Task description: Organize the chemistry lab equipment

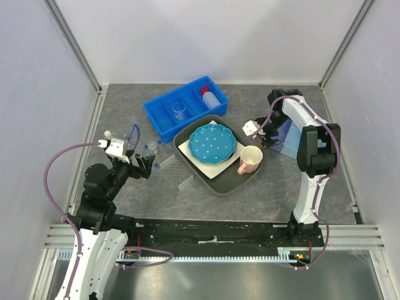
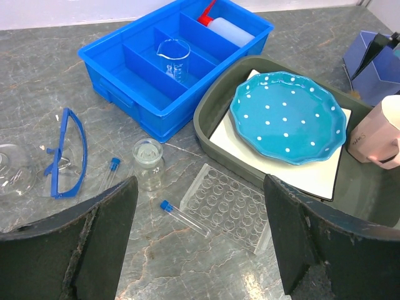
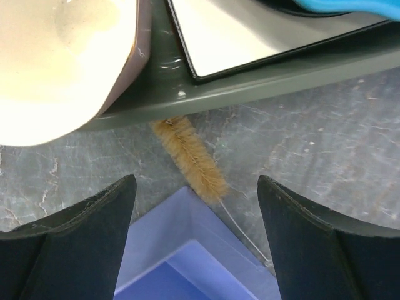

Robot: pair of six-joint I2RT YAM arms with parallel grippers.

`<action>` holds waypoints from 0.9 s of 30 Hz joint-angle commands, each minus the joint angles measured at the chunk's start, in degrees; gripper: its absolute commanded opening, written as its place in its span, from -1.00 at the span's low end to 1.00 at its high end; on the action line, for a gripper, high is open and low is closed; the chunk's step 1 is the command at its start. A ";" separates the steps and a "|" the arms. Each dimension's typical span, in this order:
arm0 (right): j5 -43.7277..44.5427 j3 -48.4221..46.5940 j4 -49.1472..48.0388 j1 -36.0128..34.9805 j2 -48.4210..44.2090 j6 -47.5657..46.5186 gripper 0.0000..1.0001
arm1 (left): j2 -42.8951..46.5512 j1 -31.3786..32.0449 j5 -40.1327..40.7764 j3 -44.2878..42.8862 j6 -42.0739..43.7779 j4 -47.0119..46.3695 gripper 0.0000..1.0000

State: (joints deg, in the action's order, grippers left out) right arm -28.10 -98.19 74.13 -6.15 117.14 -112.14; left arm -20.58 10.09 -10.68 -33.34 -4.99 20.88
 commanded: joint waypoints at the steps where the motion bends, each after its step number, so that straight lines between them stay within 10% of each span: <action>1: -0.38 2.04 -2.40 -0.53 1.42 0.95 0.69 | 0.28 -0.24 -0.57 0.47 2.27 -2.43 0.75; 27: 3.84 4.68 -12.69 -1.76 7.04 8.95 0.35 | 0.80 -0.24 -0.84 0.56 2.27 -2.52 0.73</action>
State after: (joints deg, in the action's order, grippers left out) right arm -24.08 -92.79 62.37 -7.66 122.17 -104.42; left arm -20.36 10.09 -10.72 -33.34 -4.97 20.84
